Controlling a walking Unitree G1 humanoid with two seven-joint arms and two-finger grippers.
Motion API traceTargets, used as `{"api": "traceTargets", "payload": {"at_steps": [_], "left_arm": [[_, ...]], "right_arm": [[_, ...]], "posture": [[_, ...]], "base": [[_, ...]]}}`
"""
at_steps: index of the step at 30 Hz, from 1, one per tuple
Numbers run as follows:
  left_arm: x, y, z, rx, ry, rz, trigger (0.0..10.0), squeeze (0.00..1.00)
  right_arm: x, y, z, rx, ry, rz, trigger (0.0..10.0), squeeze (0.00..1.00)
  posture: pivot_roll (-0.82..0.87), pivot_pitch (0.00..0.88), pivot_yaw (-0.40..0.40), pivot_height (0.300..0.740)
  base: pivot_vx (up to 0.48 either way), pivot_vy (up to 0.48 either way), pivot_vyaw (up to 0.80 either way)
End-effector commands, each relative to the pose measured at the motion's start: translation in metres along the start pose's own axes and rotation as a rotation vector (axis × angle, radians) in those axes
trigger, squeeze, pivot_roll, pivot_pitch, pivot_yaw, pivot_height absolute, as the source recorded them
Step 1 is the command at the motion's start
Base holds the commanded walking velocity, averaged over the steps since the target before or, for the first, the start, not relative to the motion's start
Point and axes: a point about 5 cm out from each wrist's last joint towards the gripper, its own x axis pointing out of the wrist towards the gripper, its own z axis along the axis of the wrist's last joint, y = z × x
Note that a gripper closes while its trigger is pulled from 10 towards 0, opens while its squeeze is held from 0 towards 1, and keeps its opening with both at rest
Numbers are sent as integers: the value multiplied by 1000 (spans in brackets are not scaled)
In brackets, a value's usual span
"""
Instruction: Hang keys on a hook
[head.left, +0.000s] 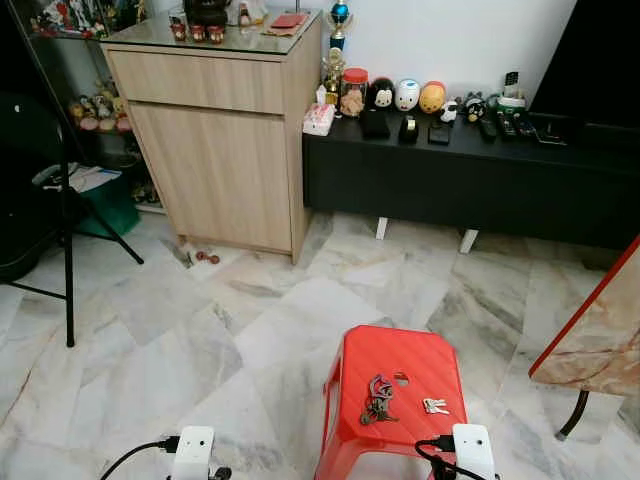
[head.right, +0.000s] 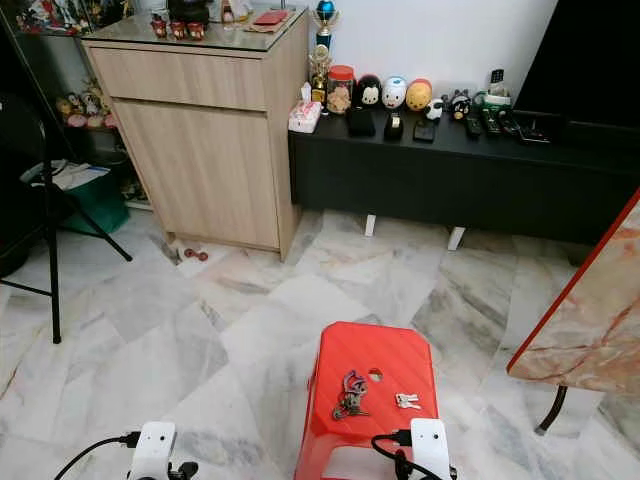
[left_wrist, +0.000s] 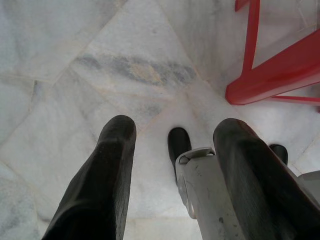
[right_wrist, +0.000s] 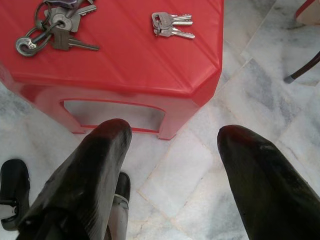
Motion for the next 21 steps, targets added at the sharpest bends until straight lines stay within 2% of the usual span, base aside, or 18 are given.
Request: {"api": "traceTargets", "payload": {"at_steps": [1, 14, 16, 21], "left_arm": [[0, 2, -1, -2, 4, 7, 10000, 0], [0, 3, -1, -10, 0, 16, 10000, 0], [0, 8, 2, -106, -16, 52, 10000, 0], [0, 12, 7, -188, -44, 60, 10000, 0]], "right_arm": [[0, 0, 0, 3, -2, 1, 10000, 0], [0, 0, 0, 11, -2, 7, 10000, 0], [0, 1, 0, 29, 2, 21, 10000, 0], [0, 2, -2, 37, 21, 35, 10000, 0]], "posture": [[54, 0, -51, 740], [56, 0, -51, 740], [57, 0, -52, 740], [57, 0, -52, 740]], "base": [[0, 0, 0], [0, 0, 0], [0, 0, 0], [0, 0, 0]]}}
